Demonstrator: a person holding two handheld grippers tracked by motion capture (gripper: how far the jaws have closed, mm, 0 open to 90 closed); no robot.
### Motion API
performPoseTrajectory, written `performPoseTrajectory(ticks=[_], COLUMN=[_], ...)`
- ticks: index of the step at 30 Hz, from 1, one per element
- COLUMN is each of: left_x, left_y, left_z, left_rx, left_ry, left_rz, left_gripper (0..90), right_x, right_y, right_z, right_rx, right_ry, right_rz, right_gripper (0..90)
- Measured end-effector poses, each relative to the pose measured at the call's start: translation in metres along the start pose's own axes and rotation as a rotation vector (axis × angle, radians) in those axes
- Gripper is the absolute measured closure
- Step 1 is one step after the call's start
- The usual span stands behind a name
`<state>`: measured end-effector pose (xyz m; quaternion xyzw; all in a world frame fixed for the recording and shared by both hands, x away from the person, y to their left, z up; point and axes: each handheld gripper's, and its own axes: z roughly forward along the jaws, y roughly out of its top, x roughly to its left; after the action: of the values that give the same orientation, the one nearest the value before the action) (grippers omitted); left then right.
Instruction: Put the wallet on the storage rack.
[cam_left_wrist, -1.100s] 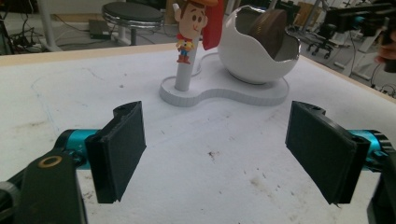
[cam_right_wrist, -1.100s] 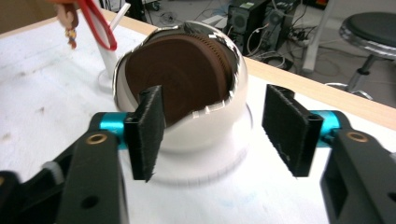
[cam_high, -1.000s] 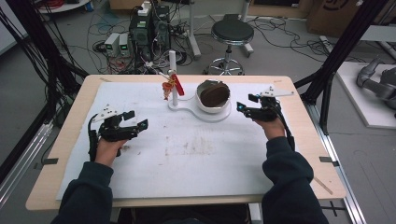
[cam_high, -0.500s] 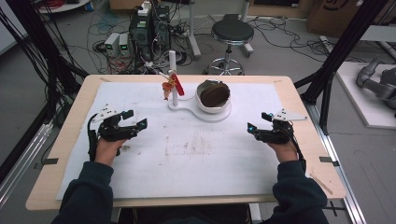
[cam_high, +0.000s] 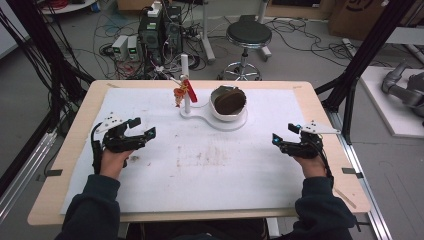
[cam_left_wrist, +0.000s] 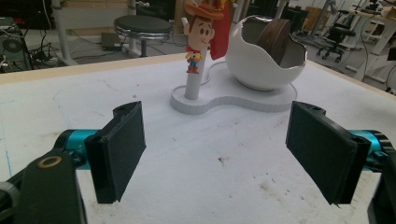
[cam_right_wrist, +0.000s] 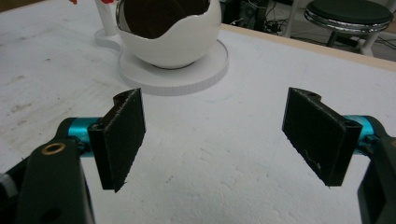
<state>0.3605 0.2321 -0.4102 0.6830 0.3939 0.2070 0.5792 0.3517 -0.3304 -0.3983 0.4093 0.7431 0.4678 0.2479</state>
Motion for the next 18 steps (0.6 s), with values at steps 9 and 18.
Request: performPoseTrajectory(ticks=[9,18], left_x=[0.0006,0.0011], left_y=[0.0001,-0.0001], left_z=[-0.0006,-0.0016], left_rx=[-0.001,-0.003], left_ry=[0.004,0.002], left_rz=[0.006,0.004], left_gripper=[19.8,19.8], right_x=[-0.0038,-0.0026], right_y=[-0.0032,-0.0027], right_z=[0.0006,0.001], right_rx=[0.014,0.014], right_ry=[-0.024,-0.028], right_rz=[-0.006,-0.012], right_gripper=[21.7,21.8])
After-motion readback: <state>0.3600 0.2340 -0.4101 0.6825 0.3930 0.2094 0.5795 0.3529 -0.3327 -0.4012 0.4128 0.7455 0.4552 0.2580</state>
